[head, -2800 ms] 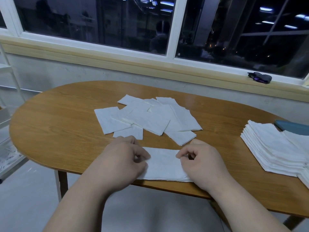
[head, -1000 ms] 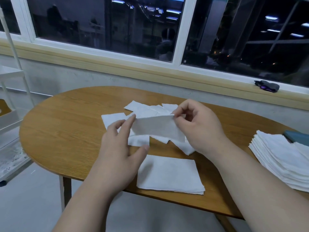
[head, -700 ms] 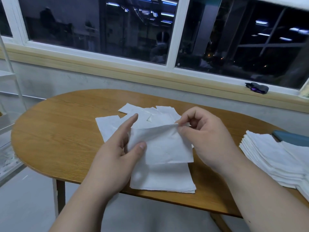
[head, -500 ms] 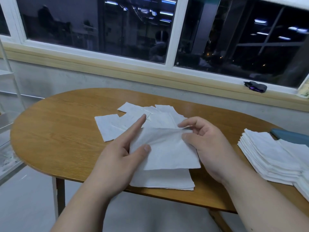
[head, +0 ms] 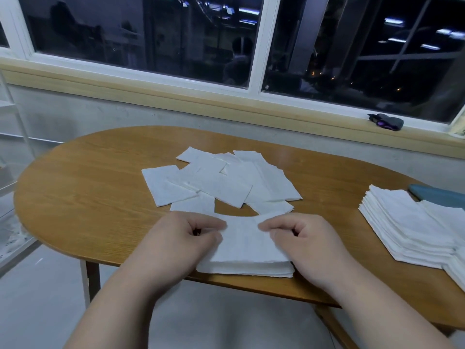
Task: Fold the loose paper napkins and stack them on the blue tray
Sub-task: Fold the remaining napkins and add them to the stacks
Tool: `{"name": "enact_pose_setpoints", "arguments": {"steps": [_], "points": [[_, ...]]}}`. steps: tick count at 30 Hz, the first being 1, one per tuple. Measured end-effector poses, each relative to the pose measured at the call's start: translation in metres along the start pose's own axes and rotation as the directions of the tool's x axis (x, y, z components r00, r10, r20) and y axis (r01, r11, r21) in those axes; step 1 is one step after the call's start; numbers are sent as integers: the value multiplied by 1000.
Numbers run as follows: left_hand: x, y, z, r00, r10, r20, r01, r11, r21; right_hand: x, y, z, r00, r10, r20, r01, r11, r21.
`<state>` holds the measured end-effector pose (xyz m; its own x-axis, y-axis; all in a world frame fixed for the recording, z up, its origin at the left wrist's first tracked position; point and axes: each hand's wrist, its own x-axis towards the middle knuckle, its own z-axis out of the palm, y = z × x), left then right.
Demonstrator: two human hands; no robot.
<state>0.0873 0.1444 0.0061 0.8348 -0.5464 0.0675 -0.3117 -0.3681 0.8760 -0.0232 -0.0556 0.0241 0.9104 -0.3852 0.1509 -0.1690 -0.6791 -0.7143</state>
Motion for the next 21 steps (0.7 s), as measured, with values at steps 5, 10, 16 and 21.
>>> {"name": "enact_pose_setpoints", "arguments": {"steps": [5,10,16,21], "points": [[4,-4,3,999,-22,28,17,985,172,-3,15,9,1000,-27,13,30,980,-198],[5,-6,7,999,-15,31,5,961,275,0,23,13,996,-92,-7,84,938,-336],[4,5,8,991,123,-43,-89,881,464,4,12,8,969,-142,204,216,884,-414],[-3,13,15,976,216,-6,-191,875,445,-2,14,4,973,-111,204,193,876,-442]]}}
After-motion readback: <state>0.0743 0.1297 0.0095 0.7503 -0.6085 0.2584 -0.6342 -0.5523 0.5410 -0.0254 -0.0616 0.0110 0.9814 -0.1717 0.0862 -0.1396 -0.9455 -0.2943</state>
